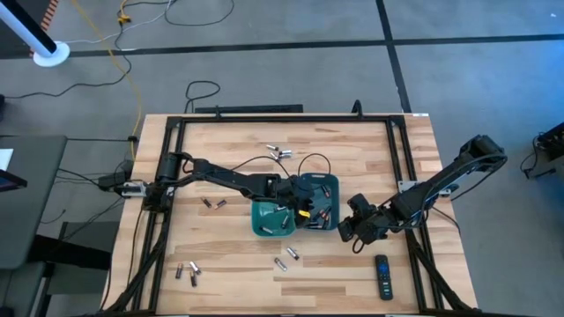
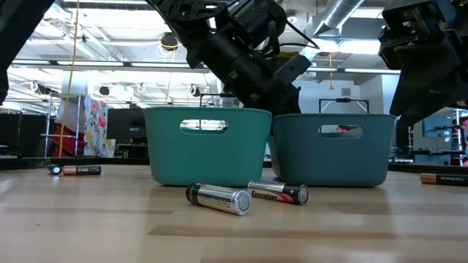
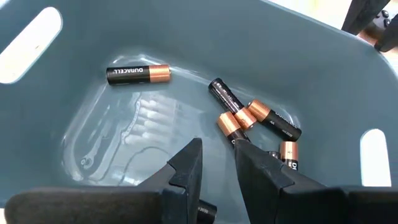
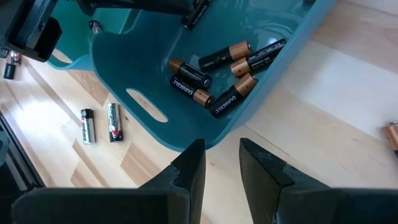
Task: Sort batteries
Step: Put the silver battery into the green bin, then put the black battery into the blue bin
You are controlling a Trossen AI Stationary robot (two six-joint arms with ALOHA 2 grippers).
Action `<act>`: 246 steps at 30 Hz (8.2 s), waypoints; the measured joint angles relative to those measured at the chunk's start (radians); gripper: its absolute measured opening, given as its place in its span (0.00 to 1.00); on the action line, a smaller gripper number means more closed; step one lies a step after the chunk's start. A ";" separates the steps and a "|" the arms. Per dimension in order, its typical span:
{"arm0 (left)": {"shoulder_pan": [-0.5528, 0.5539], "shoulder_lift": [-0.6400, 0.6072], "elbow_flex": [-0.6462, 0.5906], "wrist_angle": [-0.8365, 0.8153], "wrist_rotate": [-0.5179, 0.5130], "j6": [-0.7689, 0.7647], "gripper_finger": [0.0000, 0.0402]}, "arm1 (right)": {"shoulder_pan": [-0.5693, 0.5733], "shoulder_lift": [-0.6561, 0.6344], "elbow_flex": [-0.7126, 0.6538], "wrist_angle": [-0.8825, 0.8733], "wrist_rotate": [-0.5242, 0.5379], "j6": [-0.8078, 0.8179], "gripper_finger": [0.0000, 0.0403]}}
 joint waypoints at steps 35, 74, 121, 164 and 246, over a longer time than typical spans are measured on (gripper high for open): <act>0.006 -0.001 0.091 0.013 0.005 -0.029 0.30 | 0.001 0.000 0.000 0.000 0.000 0.000 0.29; 0.302 -0.089 0.369 -0.706 0.008 0.291 0.37 | 0.001 0.000 -0.001 0.009 -0.001 0.010 0.29; 0.621 0.090 0.236 -0.710 0.184 1.078 0.37 | 0.000 0.000 0.000 -0.020 -0.001 0.213 0.29; 0.576 -0.043 0.241 -0.835 -0.050 0.883 0.10 | -0.007 0.000 0.000 -0.034 0.000 0.191 0.29; 0.007 -0.184 -0.122 -0.562 0.005 0.047 0.29 | -0.005 0.001 -0.001 -0.004 -0.007 -0.008 0.29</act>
